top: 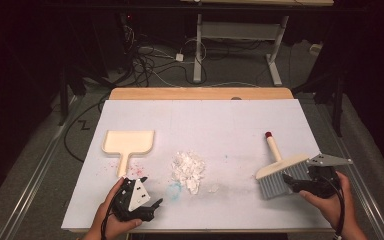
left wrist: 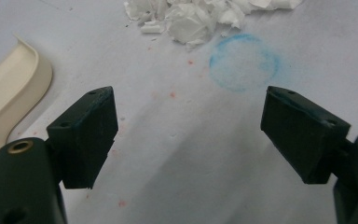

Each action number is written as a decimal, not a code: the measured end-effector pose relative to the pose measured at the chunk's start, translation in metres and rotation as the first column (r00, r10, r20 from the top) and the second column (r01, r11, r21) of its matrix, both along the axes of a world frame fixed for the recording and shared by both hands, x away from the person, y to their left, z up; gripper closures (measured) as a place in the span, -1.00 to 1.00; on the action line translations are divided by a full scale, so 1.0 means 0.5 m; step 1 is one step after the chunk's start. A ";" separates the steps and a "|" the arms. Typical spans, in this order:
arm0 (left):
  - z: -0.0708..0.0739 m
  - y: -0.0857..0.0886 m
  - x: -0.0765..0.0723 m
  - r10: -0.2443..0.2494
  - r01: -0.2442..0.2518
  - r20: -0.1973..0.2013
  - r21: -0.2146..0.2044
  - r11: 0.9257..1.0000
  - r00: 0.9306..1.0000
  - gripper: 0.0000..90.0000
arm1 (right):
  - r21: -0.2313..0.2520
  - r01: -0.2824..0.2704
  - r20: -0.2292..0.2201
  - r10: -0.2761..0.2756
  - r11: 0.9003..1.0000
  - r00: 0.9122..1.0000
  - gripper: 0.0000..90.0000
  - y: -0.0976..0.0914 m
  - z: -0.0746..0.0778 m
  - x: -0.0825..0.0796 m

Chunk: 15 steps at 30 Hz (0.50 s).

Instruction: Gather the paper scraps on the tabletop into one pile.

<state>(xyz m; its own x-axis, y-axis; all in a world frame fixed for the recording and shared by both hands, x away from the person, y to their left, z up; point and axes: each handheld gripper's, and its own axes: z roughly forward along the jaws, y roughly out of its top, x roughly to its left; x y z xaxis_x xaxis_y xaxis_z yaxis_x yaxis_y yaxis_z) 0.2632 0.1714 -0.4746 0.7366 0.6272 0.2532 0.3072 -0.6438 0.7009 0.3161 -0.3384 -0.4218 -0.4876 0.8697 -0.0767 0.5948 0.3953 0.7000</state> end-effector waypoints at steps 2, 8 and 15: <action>0.000 -0.001 0.001 0.002 -0.002 0.000 0.001 1.000 1.000 -0.61 | -0.033 -0.020 0.022 0.021 0.999 1.000 -0.49 -0.006 0.005 -0.003; 0.002 -0.003 0.006 -0.003 0.003 -0.004 -0.001 1.000 1.000 -0.61 | -0.018 -0.020 0.020 0.021 1.000 1.000 -0.65 -0.023 0.017 -0.007; 0.001 -0.009 0.009 -0.015 0.015 -0.005 0.003 1.000 1.000 -0.61 | -0.045 0.021 0.079 -0.017 0.999 0.997 -0.59 -0.042 0.025 -0.023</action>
<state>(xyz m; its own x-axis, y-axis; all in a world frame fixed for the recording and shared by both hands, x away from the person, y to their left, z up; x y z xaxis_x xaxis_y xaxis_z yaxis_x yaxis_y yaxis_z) 0.2676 0.1667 -0.4743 0.7472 0.6152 0.2514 0.3011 -0.6505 0.6973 0.3048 -0.3595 -0.4091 -0.4622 0.8734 -0.1534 0.5466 0.4168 0.7263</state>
